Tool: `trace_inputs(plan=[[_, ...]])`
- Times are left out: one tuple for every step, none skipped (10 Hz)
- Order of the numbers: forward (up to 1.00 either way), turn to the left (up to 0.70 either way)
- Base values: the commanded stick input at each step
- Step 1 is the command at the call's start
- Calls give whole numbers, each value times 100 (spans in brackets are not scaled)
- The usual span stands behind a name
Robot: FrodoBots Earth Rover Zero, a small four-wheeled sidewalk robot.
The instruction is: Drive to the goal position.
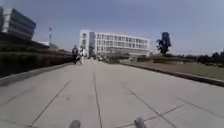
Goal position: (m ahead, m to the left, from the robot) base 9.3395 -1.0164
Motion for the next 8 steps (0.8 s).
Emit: trace_inputs(plan=[[70,1],[70,1],[70,1],[70,1],[70,1],[70,1],[70,1],[70,1]])
